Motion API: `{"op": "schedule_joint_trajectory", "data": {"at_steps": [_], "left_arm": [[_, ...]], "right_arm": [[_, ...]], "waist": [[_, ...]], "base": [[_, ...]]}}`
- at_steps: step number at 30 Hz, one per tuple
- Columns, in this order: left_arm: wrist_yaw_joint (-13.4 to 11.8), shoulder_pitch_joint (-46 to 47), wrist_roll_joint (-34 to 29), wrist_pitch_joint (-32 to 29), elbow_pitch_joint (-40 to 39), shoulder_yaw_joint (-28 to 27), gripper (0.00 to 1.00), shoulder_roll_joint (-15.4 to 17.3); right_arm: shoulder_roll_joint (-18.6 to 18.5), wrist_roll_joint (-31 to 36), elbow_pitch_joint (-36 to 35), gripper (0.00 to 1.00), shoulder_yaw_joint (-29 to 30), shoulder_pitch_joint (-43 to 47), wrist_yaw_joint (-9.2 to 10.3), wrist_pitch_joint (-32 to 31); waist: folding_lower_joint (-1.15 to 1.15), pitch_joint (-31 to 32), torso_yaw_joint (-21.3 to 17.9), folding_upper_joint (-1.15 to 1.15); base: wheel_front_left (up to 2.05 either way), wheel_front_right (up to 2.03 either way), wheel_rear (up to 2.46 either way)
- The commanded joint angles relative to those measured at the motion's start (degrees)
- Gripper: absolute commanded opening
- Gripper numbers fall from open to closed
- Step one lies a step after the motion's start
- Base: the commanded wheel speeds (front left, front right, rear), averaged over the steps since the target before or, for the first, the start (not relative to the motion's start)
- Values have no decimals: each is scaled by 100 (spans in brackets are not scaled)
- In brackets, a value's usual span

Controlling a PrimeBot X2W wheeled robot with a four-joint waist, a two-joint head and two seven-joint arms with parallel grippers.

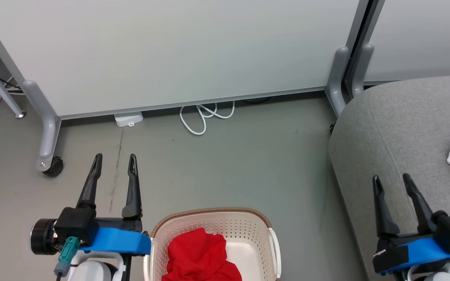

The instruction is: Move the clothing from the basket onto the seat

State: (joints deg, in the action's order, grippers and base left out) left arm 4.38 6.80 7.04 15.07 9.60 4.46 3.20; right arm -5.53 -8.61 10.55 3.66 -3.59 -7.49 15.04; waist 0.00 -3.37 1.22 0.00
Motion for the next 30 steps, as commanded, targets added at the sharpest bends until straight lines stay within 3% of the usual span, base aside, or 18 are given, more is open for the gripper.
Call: {"op": "schedule_joint_trajectory", "data": {"at_steps": [1, 30], "left_arm": [[22, -67, -26, 15, 18, -21, 100, -20], [93, -110, -33, 15, 219, 96, 100, -34]], "right_arm": [[54, -6, 17, 100, 2, 113, -1, 22], [150, 1, 68, 100, -16, 240, -1, 22]], "waist": [[0, 19, -1, 0], [0, 24, 7, 0]], "base": [[0, 0, 0], [0, 0, 0]]}}
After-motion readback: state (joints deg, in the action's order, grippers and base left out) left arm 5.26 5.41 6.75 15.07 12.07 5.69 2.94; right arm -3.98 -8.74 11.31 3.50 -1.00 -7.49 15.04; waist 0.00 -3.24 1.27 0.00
